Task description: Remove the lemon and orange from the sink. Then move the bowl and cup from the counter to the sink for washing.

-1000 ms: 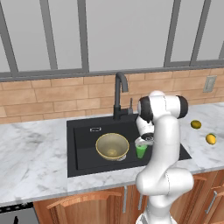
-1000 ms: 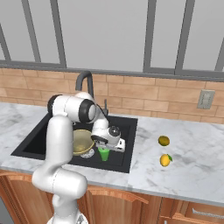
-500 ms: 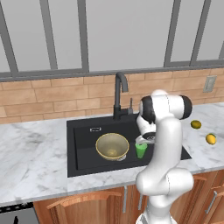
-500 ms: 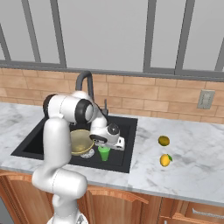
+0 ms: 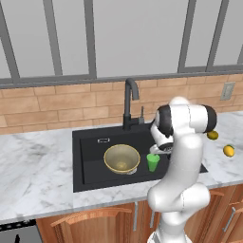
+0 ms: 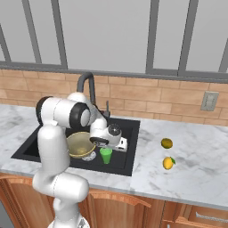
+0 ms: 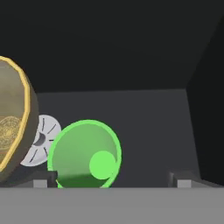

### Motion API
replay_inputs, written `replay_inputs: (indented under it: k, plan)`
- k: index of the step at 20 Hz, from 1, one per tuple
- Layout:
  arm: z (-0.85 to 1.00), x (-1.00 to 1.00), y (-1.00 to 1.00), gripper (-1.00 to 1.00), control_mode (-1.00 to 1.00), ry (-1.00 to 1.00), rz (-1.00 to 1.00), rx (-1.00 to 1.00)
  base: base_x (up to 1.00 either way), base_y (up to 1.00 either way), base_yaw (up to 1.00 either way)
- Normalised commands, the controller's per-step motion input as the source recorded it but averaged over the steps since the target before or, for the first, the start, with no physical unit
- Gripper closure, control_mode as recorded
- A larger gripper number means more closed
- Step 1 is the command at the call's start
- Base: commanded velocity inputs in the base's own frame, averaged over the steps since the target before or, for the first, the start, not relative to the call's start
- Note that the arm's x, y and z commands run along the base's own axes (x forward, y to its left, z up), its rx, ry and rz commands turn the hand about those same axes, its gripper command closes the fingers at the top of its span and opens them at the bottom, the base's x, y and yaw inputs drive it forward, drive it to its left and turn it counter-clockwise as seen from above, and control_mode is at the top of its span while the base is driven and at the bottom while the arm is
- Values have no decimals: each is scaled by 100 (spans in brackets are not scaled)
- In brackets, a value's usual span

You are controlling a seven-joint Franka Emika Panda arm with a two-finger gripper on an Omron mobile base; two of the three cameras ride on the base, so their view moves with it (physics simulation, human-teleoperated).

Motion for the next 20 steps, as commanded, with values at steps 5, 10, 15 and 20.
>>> replay_inputs:
  k: [5,10,15,20]
  plan:
    - [42,-12,-8,-100,-100,1,-1,0,0,0,0]
    - [42,-15,-5,-100,-100,0,-2,0,0,0,0]
    - [40,-16,-4,-100,-100,0,-2,0,0,0,0]
    - [40,-16,-4,-100,-100,0,-3,0,0,0,0]
